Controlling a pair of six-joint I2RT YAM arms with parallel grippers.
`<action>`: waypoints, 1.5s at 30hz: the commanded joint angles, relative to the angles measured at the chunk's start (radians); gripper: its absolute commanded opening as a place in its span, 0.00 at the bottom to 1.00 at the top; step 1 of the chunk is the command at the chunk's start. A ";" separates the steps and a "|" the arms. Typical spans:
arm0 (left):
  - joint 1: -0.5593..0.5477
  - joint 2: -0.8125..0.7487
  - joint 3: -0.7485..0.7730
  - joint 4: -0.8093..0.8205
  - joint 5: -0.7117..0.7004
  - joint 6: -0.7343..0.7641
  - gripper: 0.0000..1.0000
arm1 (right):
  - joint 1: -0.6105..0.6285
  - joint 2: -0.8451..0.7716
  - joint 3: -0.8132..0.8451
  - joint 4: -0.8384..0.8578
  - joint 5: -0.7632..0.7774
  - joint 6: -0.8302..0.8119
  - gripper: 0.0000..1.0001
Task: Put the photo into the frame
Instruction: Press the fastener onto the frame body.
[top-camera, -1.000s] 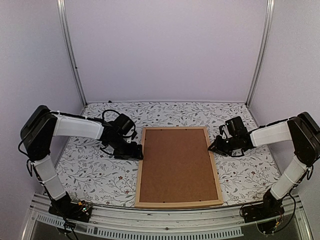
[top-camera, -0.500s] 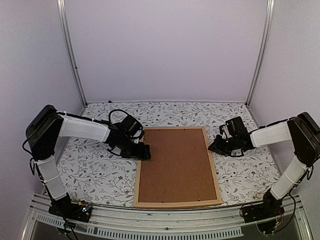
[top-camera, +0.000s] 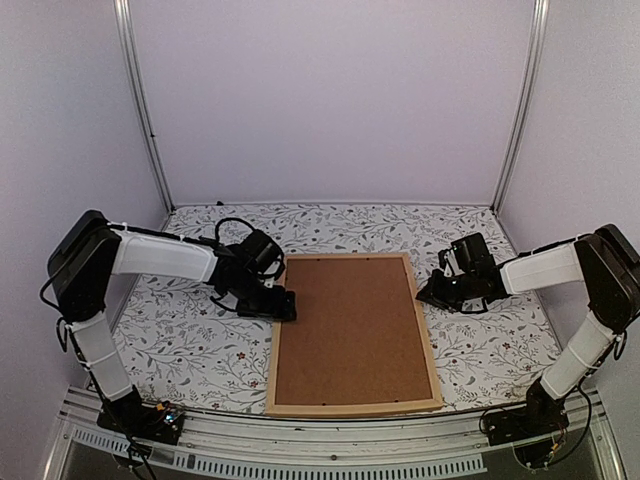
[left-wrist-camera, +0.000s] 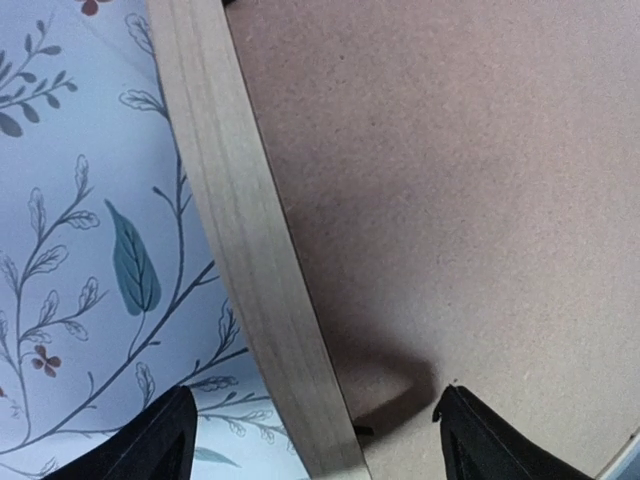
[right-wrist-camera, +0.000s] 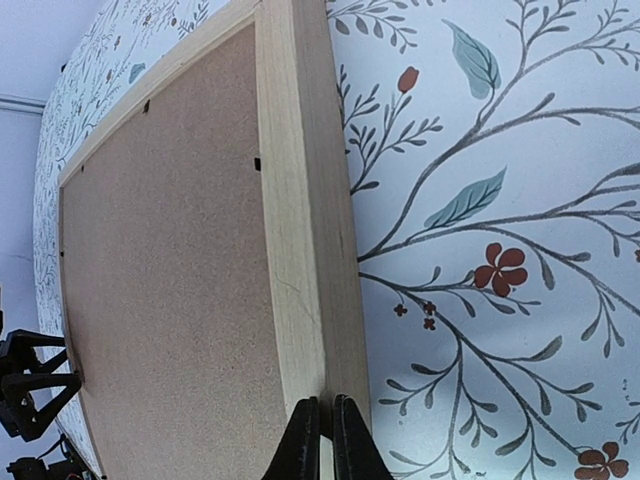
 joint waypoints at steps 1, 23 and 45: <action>0.021 -0.076 -0.020 -0.039 0.002 0.013 0.86 | 0.020 0.041 -0.025 -0.086 -0.019 0.002 0.00; -0.039 -0.421 -0.351 -0.066 0.152 -0.046 0.87 | 0.021 0.058 -0.007 -0.096 -0.004 -0.003 0.00; -0.167 -0.380 -0.380 -0.096 0.106 -0.120 0.97 | 0.020 0.047 -0.002 -0.112 0.004 -0.009 0.00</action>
